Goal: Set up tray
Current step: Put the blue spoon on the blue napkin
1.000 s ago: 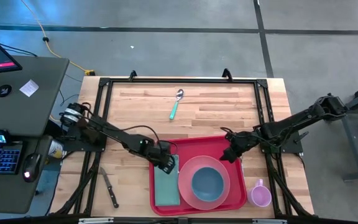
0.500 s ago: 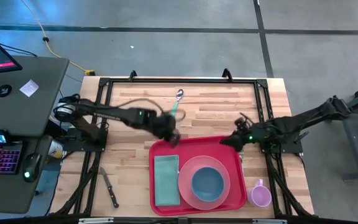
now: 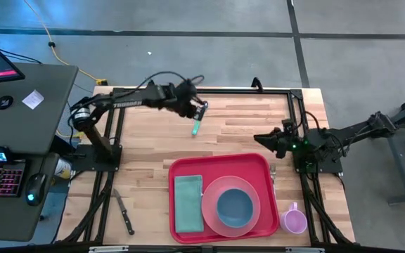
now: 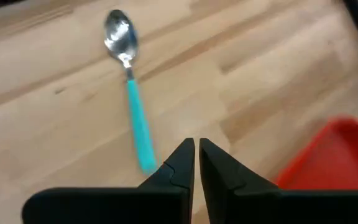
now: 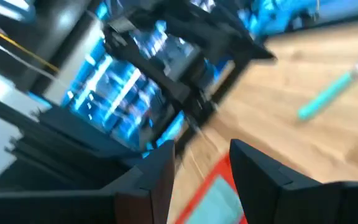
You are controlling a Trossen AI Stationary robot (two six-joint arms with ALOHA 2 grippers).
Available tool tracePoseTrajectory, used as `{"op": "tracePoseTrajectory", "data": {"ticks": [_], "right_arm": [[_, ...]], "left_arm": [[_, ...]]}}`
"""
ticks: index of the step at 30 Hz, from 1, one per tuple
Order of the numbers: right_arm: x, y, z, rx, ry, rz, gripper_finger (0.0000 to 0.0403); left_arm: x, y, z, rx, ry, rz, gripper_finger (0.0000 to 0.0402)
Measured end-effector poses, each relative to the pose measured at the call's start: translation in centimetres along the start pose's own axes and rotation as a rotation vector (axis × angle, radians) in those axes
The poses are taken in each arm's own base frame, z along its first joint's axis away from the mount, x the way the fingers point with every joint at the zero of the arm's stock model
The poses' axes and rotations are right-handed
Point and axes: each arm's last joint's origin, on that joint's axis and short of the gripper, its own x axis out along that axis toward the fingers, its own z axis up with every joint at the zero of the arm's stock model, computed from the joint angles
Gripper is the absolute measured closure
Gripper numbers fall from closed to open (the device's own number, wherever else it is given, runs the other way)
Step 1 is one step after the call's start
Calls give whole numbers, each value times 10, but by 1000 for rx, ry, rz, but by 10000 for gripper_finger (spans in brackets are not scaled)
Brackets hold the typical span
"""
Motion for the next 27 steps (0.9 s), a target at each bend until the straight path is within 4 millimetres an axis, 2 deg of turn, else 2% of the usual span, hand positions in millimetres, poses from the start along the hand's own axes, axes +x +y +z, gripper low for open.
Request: {"op": "tracePoseTrajectory", "data": {"ticks": [4, 9, 20, 23, 27], "right_arm": [[-3, 4, 6, 19, -76, 22, 265], [-3, 3, 8, 65, -129, -12, 265], [-4, 1, 11, 138, -237, -79, 265], [-3, 1, 9, 147, -217, -72, 265], [-1, -3, 5, 143, -154, -90, 265]], "left_arm": [[23, 23, 21, -20, 73, -70, 341], [51, 44, 26, -14, 148, -54, 333], [98, 55, 22, 65, 186, -15, 190], [108, 55, 20, 84, 183, -3, 170], [121, 55, 16, 80, 185, 2, 167]]}}
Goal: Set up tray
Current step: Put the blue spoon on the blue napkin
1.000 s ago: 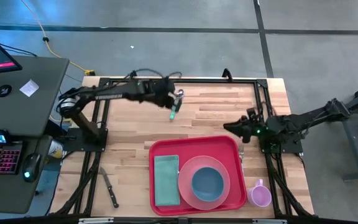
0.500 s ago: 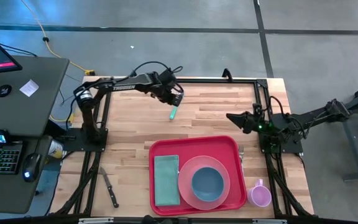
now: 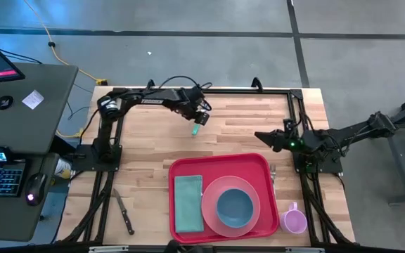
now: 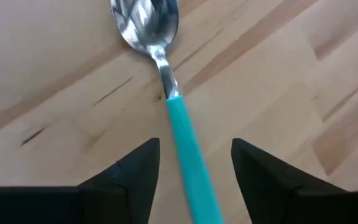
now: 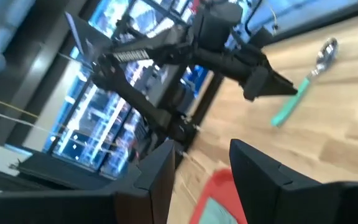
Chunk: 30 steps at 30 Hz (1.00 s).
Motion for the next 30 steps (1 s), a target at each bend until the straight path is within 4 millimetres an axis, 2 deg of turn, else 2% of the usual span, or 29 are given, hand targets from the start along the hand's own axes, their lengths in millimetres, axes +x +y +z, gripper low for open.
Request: {"op": "tracePoseTrajectory", "data": {"ticks": [3, 7, 14, 18, 24, 30], "right_arm": [[0, -4, -3, -2, 49, -20, 265], [-1, -8, -7, 15, 121, -46, 265], [-2, -15, -12, 21, 227, -94, 265], [-2, -17, -13, 16, 246, -107, 265], [-3, -18, -13, 9, 250, -115, 265], [-3, -18, -13, 8, 249, -112, 265]], "left_arm": [[15, 0, -5, -14, 21, 35, 177], [22, -4, -12, 5, 47, 69, 202], [22, -5, -15, -11, 56, 131, 289], [18, -6, -15, -5, 97, 151, 342], [5, -10, -11, 30, 202, 184, 342], [-28, -26, 4, 82, 265, 217, 342]]}}
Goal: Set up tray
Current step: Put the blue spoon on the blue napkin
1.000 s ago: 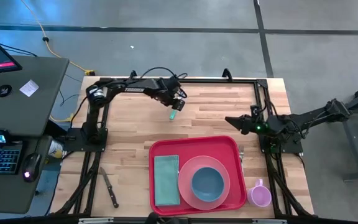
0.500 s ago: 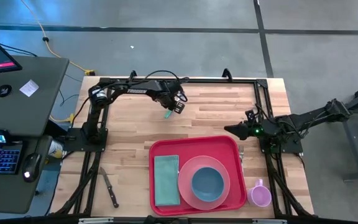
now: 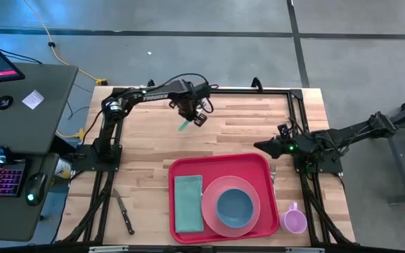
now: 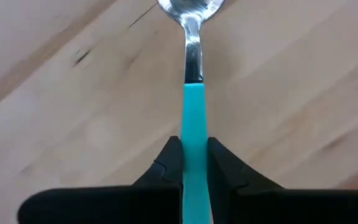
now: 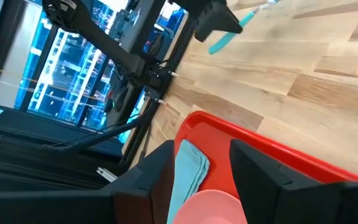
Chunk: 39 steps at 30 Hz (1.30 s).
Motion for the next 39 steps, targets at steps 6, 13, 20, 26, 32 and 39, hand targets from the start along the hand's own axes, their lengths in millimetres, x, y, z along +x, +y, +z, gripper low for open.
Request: {"op": "tracePoseTrajectory", "data": {"ticks": [6, 13, 20, 26, 32, 39], "right_arm": [[-4, 3, 1, -110, 44, 56, 265], [-15, 26, 15, -327, 83, 171, 265], [-39, 62, 44, -645, 32, 160, 265], [-59, 76, 59, -844, 51, 109, 265], [-65, 72, 61, -884, 70, 29, 265], [-63, 70, 59, -885, 84, 21, 265]], "left_arm": [[-53, -21, -18, -2, -39, 2, 342], [-102, -69, -75, -143, -157, -19, 342], [-111, -131, -150, -336, -162, -69, 342], [-104, -168, -221, -567, -155, -43, 342], [-80, -192, -272, -713, -133, 19, 343], [-39, -222, -298, -759, -78, -5, 343]]}}
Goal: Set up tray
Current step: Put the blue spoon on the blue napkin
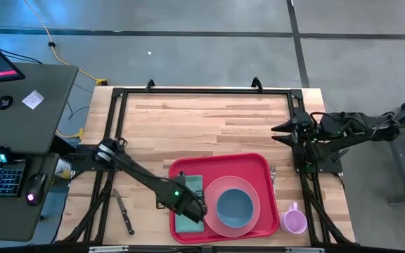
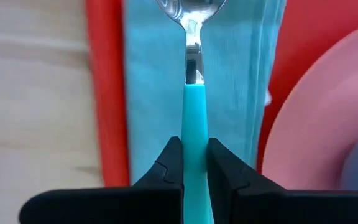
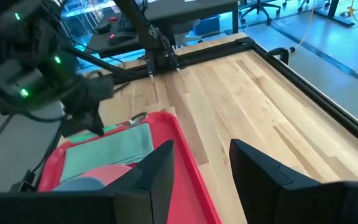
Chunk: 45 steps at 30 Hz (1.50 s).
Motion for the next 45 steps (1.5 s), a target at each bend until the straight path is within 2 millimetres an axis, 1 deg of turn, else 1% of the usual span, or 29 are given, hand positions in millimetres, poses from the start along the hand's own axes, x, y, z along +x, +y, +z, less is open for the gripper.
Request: {"op": "tracePoseTrajectory", "data": {"ticks": [5, 12, 16, 23, 29, 31, 34, 41, 45], "right_arm": [[-1, 1, 0, 15, 13, 49, 265], [-1, 2, -4, 90, 73, 94, 265], [-1, 1, -7, 122, 98, 90, 265], [-1, 1, -7, 121, 102, 88, 265], [-1, 1, -7, 121, 102, 88, 265], [-1, 1, -7, 121, 102, 88, 265], [-1, 1, -7, 123, 102, 87, 265], [-1, 1, -7, 146, 105, 88, 265], [-1, 1, -8, 143, 111, 87, 265]], "left_arm": [[25, -3, -11, 3, 36, 47, 343], [41, -4, -16, -19, 59, 94, 338], [42, -3, -17, -15, 79, 115, 336], [41, 2, -20, 25, 78, 140, 334], [49, 5, -21, 28, 98, 144, 333], [52, 3, -22, 36, 115, 122, 330], [55, 3, -23, 51, 129, 103, 316], [57, 4, -23, 51, 128, 105, 261], [57, 4, -23, 47, 131, 110, 244]]}}
